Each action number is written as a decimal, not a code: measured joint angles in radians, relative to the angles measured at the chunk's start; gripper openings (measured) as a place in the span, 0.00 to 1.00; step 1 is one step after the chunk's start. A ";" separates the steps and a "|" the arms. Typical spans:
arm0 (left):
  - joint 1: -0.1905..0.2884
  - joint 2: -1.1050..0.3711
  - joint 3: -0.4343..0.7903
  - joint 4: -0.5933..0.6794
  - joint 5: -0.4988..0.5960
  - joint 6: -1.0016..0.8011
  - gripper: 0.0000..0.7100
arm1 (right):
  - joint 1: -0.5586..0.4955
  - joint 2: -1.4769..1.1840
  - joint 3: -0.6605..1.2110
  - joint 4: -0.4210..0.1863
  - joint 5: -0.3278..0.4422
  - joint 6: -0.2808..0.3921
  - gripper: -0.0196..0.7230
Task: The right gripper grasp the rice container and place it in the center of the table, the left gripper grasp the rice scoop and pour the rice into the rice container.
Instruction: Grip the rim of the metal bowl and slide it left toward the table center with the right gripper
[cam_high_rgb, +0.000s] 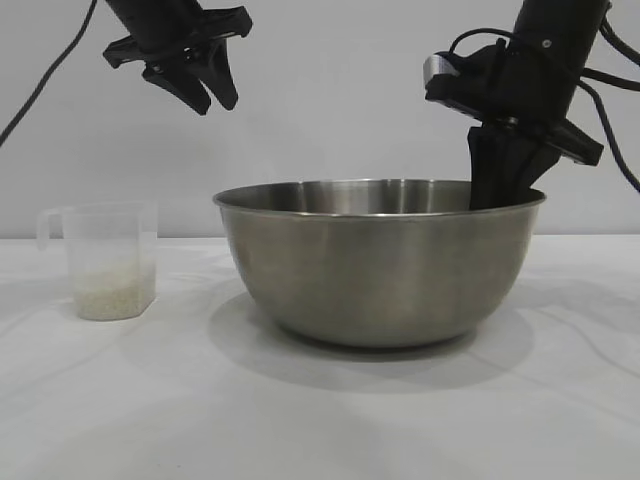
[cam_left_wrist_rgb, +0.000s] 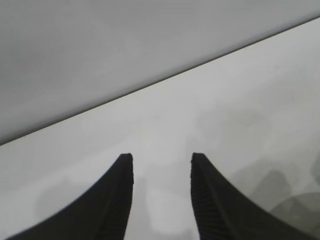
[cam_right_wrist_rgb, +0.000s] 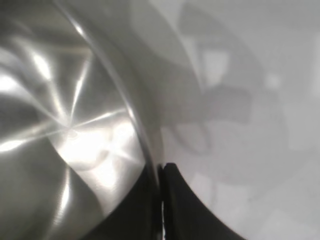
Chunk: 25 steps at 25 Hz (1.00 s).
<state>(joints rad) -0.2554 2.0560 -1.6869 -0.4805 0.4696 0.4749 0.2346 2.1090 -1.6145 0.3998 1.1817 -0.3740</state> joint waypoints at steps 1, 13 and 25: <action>0.000 0.000 0.000 0.000 0.000 0.000 0.32 | 0.000 0.000 -0.007 0.000 0.010 0.000 0.62; 0.000 0.000 0.000 0.000 0.000 0.000 0.32 | -0.049 -0.094 -0.030 -0.018 -0.039 0.000 0.66; 0.000 0.000 0.000 0.000 0.000 0.000 0.32 | -0.145 -0.212 0.152 -0.032 -0.306 -0.012 0.66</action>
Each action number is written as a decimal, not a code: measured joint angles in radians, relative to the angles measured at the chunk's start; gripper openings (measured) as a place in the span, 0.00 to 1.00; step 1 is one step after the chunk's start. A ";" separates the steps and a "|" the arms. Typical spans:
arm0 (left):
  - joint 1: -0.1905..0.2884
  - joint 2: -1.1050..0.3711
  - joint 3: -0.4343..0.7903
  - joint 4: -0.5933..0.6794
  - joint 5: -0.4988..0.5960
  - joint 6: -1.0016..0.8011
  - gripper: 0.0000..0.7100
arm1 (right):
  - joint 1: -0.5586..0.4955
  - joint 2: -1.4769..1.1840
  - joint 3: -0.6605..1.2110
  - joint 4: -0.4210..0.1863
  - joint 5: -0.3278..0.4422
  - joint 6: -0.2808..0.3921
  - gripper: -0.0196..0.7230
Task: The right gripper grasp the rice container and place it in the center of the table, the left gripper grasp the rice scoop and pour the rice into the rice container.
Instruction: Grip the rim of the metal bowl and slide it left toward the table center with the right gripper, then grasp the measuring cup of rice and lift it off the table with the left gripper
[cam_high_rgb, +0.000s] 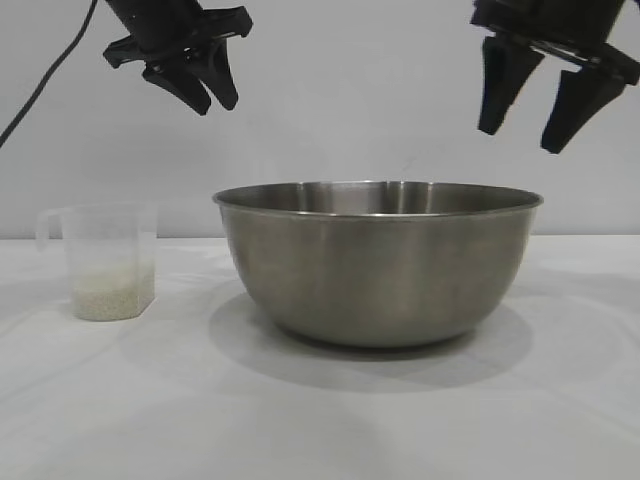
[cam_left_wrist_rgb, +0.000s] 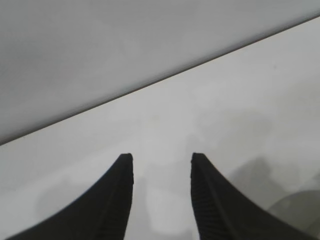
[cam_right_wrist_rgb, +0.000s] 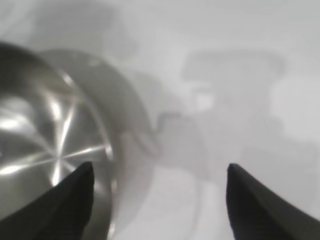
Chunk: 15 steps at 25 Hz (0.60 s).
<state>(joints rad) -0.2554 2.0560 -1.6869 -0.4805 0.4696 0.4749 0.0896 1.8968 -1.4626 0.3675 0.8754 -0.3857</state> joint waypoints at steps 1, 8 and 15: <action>0.000 0.000 0.000 0.000 0.000 0.000 0.32 | 0.000 -0.032 0.055 0.000 -0.064 -0.010 0.66; 0.000 0.000 0.000 0.000 0.000 0.000 0.32 | 0.000 -0.321 0.447 0.002 -0.481 -0.069 0.66; 0.000 0.000 0.000 0.000 0.000 0.000 0.32 | 0.000 -0.650 0.689 0.000 -0.584 -0.101 0.60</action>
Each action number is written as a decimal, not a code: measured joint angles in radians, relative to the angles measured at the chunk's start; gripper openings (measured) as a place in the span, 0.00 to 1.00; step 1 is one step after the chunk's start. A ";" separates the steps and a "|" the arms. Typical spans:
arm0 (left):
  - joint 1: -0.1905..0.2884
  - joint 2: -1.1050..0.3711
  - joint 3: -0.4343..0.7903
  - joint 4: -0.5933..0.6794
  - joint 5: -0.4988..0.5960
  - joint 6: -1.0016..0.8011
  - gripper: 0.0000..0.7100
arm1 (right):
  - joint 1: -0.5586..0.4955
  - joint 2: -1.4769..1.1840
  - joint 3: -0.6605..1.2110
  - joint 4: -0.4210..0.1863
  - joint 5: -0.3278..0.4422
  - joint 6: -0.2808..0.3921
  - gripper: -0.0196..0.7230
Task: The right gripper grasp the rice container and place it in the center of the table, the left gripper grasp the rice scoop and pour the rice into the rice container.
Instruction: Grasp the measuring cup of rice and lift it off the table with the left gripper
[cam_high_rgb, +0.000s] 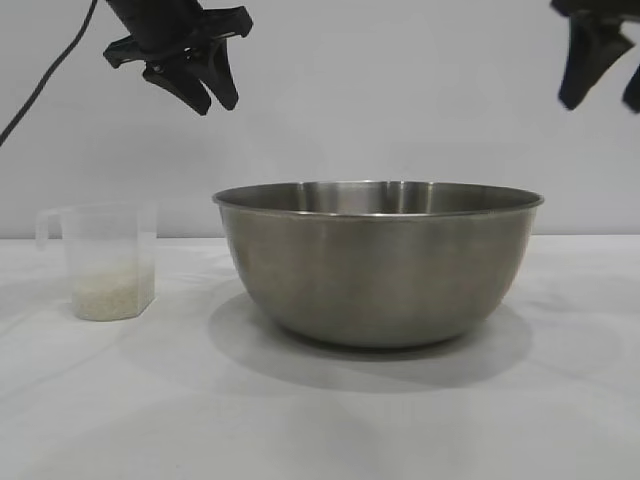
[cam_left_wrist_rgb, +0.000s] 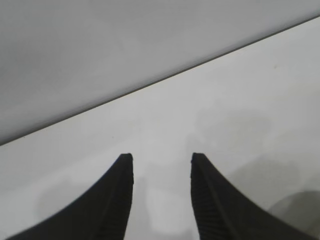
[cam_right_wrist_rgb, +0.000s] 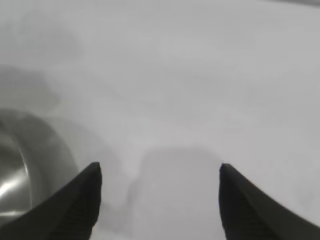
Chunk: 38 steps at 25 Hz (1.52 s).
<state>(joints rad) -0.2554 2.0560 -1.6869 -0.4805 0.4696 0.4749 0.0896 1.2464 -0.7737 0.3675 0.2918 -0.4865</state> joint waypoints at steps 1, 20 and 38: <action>0.000 0.000 0.000 0.000 0.000 0.000 0.32 | 0.000 -0.054 0.021 0.000 0.005 0.000 0.60; 0.000 -0.002 0.000 -0.003 0.031 0.000 0.32 | 0.000 -0.716 0.077 -0.118 0.673 0.172 0.60; 0.000 -0.002 0.000 -0.006 0.043 0.000 0.32 | -0.004 -1.224 0.275 -0.179 0.867 0.186 0.46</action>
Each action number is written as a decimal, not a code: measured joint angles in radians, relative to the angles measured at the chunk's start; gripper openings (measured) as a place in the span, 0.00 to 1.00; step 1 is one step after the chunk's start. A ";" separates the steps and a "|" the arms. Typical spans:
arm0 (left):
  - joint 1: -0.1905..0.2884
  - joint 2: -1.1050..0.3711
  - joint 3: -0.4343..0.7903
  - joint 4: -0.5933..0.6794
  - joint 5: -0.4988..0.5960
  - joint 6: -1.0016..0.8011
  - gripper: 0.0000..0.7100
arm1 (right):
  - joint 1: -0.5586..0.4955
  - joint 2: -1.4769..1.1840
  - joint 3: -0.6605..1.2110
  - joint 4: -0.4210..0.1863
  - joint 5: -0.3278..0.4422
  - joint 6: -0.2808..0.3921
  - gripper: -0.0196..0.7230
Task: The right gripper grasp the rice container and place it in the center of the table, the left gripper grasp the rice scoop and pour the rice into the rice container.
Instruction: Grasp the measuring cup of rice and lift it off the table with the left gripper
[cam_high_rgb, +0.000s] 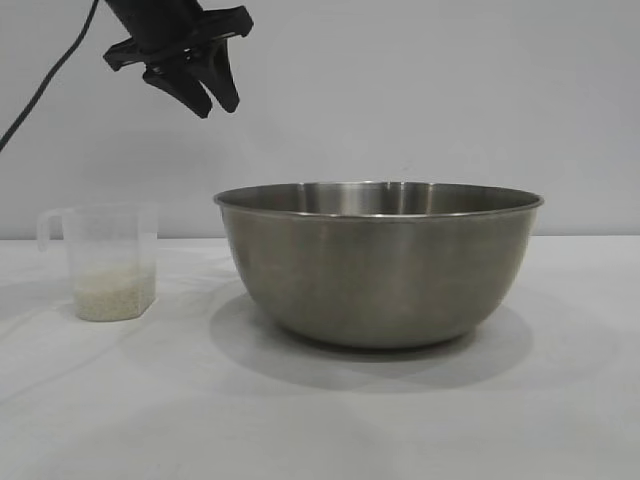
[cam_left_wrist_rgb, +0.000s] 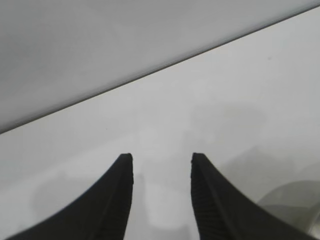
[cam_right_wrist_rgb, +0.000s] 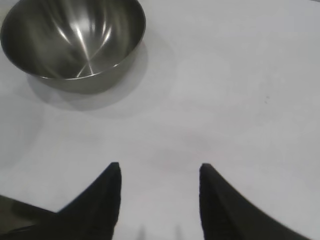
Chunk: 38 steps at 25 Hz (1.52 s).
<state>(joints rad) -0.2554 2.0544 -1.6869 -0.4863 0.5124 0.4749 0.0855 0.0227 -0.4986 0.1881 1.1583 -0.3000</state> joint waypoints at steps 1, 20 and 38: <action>0.000 0.000 0.000 0.000 0.000 0.000 0.32 | -0.007 -0.016 0.000 -0.004 -0.002 0.002 0.46; 0.000 -0.012 0.000 0.000 -0.045 0.028 0.32 | -0.097 -0.039 0.002 -0.029 -0.004 0.030 0.46; -0.135 -0.355 0.627 0.075 -0.789 0.187 0.32 | -0.097 -0.039 0.002 -0.029 -0.004 0.032 0.46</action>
<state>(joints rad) -0.3907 1.6999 -1.0597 -0.4118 -0.2768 0.6621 -0.0115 -0.0159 -0.4969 0.1587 1.1546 -0.2684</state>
